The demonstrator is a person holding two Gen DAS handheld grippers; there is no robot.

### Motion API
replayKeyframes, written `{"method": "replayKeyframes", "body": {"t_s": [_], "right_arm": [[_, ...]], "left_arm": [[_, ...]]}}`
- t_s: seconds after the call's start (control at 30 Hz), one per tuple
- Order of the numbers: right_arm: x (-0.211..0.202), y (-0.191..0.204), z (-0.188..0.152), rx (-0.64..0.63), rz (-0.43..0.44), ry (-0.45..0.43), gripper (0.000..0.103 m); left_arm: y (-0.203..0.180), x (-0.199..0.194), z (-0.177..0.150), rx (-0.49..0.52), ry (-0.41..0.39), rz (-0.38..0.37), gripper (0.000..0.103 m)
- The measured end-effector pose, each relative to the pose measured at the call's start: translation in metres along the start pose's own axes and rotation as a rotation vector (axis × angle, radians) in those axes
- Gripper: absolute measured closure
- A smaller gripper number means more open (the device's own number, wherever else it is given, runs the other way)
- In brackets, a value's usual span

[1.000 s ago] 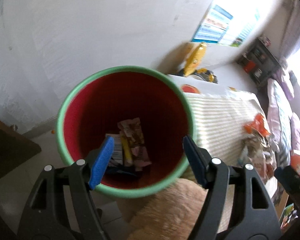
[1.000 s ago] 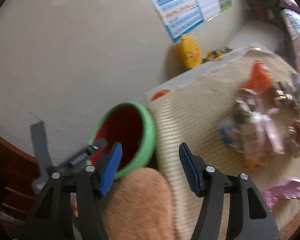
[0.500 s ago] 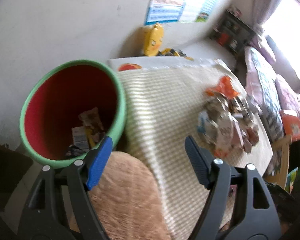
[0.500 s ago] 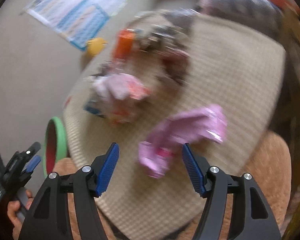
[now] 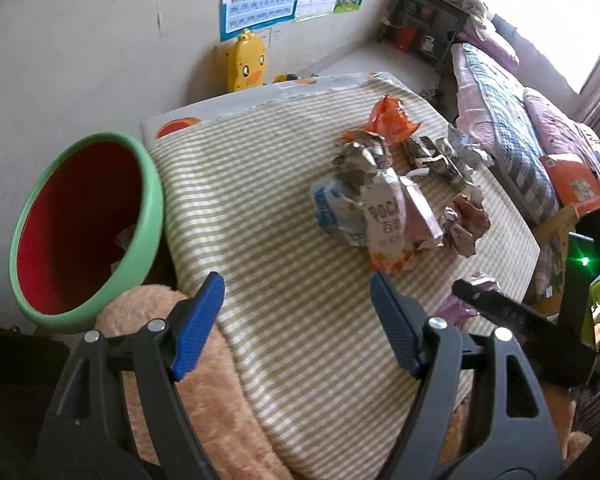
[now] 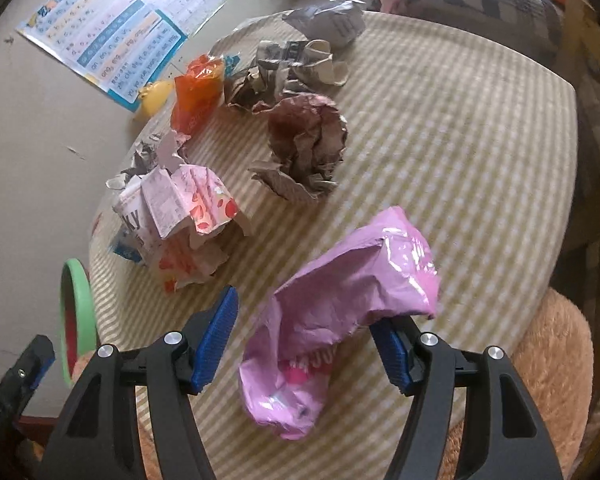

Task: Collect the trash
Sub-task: 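Grasp the white Pocky box with the left tool while the right tool reaches another pink bag, then lift the Pocky box with the left tool while the right tool grasps the pink bag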

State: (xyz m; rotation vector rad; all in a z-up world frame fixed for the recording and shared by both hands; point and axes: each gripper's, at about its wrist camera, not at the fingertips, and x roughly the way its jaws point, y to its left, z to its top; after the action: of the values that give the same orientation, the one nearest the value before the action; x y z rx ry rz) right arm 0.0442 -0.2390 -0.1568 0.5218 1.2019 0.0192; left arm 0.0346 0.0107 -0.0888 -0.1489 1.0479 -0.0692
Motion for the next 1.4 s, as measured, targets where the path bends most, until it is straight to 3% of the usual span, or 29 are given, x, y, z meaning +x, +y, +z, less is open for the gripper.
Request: {"method": "replayKeyframes", "body": {"t_s": [0.17, 0.23, 0.3, 0.47, 0.73, 1.07, 1.1, 1.13, 1.4], "right_arm": [[0.004, -0.003, -0.011, -0.005, 0.024, 0.016, 0.040], [-0.003, -0.008, -0.015, 0.005, 0.038, 0.008, 0.040], [-0.011, -0.014, -0.017, 0.018, 0.052, 0.009, 0.040], [-0.038, -0.027, -0.021, 0.039, 0.067, -0.037, 0.040], [-0.045, -0.032, -0.023, 0.044, 0.079, -0.050, 0.040], [-0.042, -0.034, -0.019, 0.055, 0.079, -0.045, 0.040], [-0.042, -0.034, -0.020, 0.056, 0.078, -0.043, 0.040], [-0.041, -0.035, -0.020, 0.057, 0.077, -0.040, 0.040], [-0.032, -0.028, -0.022, 0.034, 0.063, -0.008, 0.039]], "left_arm": [[-0.027, 0.028, 0.010, 0.034, 0.007, -0.022, 0.031], [-0.036, 0.045, 0.015, 0.037, 0.037, -0.032, 0.043], [-0.044, 0.068, 0.019, 0.036, 0.089, -0.030, 0.047], [-0.059, 0.099, 0.023, 0.023, 0.124, -0.040, 0.047], [-0.075, 0.102, 0.036, -0.010, 0.109, -0.091, 0.047], [-0.101, 0.125, 0.047, 0.080, 0.131, -0.039, 0.047], [-0.101, 0.126, 0.047, 0.086, 0.134, -0.037, 0.053], [-0.102, 0.127, 0.046, 0.094, 0.138, -0.037, 0.068], [-0.090, 0.095, 0.032, 0.136, 0.099, -0.075, 0.073]]}}
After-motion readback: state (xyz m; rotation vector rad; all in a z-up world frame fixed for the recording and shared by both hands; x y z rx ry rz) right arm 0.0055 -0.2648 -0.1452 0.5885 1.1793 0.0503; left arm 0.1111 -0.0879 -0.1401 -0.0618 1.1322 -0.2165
